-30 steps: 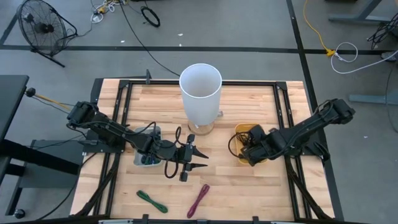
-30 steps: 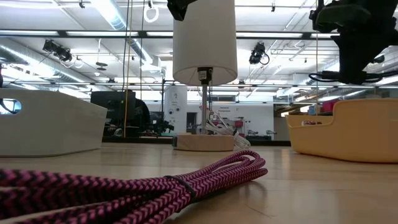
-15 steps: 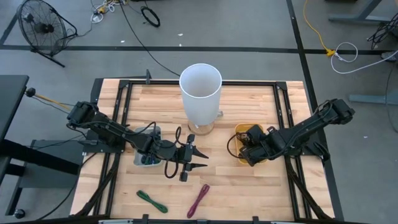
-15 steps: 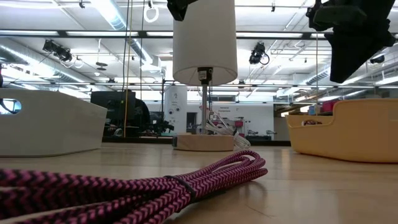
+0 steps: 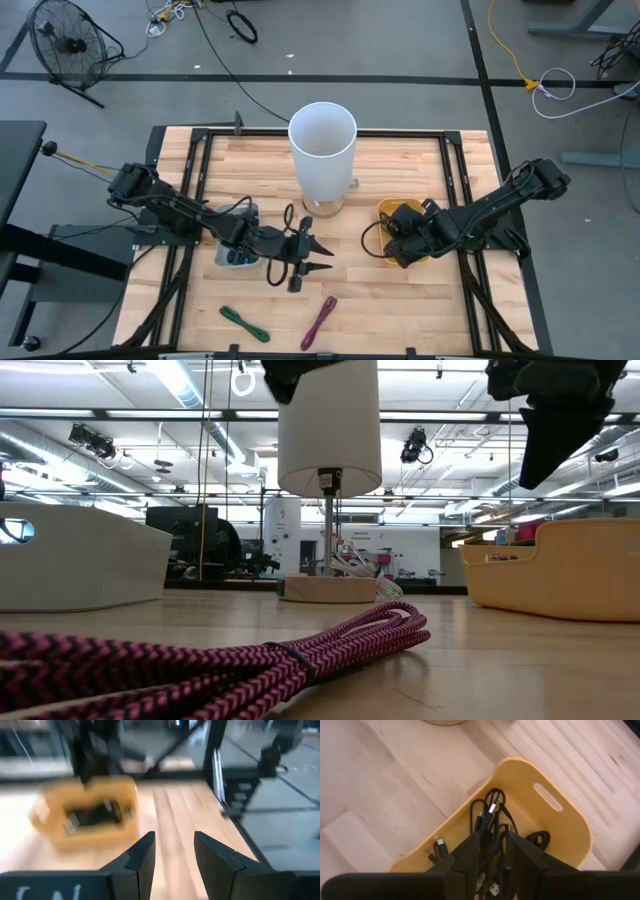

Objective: Pick & Place USB Port
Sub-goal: Put the pink patterned USB charger into the gray bin

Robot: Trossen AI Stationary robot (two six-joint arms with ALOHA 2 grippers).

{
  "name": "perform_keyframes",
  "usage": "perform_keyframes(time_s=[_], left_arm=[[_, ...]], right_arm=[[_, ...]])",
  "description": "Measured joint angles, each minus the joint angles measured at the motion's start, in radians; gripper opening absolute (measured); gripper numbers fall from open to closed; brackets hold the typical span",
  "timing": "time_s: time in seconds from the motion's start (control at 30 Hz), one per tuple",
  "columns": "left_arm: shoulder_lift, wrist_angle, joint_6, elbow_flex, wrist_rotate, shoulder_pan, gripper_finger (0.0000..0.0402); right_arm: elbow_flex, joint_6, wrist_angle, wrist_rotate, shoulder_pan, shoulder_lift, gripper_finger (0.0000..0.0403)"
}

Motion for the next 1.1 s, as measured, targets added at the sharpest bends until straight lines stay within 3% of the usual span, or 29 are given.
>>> perform_keyframes(time_s=[0.13,0.3,0.67,1.1], left_arm=[[0.000,-0.291,-0.177,0.085,0.092,-0.008,0.0140],[0.010,-0.463,-0.283,0.143,0.180,-0.067,0.0140],[0.100,-0.552,-0.669,0.169,0.185,-0.157,0.0140],[0.276,-0.446,-0.802,0.169,0.339,-0.142,0.0140]], right_arm=[[0.000,-0.028,0.026,0.002,0.000,0.000,0.0095],[0.000,-0.050,0.034,0.003,0.000,0.000,0.0091],[0.000,-0.069,0.073,0.003,0.000,0.000,0.0091],[0.000,-0.069,0.089,0.012,0.000,0.000,0.0091]])
